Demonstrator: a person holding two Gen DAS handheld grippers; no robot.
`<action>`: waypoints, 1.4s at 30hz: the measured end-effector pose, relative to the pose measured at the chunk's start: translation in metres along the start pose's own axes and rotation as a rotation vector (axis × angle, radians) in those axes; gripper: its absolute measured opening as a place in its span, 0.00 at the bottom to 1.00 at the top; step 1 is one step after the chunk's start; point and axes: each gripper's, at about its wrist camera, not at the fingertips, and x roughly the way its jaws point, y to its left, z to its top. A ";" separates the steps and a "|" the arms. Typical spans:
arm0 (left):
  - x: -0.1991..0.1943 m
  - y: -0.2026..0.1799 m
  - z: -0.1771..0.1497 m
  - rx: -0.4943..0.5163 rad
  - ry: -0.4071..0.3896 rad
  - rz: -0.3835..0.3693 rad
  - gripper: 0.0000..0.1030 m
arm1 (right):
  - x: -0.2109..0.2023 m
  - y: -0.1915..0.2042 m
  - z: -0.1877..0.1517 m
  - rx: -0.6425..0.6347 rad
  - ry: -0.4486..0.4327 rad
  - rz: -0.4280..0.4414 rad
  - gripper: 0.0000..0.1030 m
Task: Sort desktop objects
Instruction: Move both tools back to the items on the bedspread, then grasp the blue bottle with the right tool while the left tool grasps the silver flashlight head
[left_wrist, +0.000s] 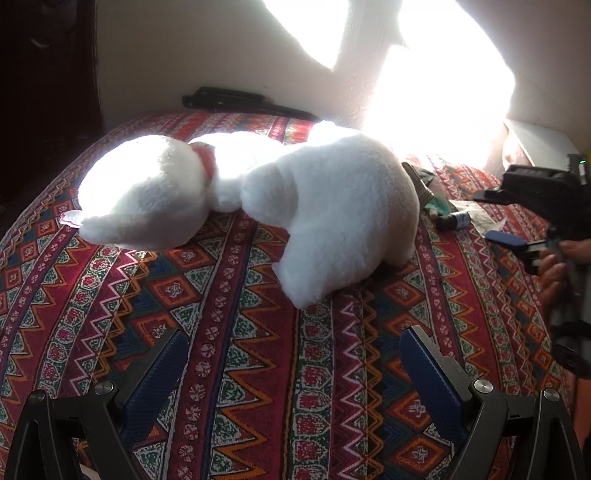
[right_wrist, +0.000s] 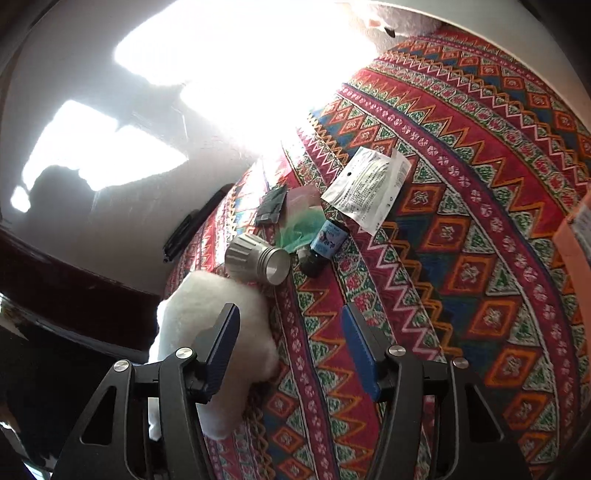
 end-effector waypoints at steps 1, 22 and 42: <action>0.001 0.002 0.003 -0.006 0.001 -0.008 0.93 | 0.018 0.000 0.008 0.012 0.005 -0.022 0.54; 0.016 -0.047 0.018 0.041 0.054 -0.169 0.84 | -0.042 -0.017 -0.048 -0.268 -0.045 -0.160 0.25; 0.275 -0.192 0.155 0.071 0.278 0.220 0.88 | -0.191 -0.023 -0.076 -0.492 -0.273 -0.076 0.26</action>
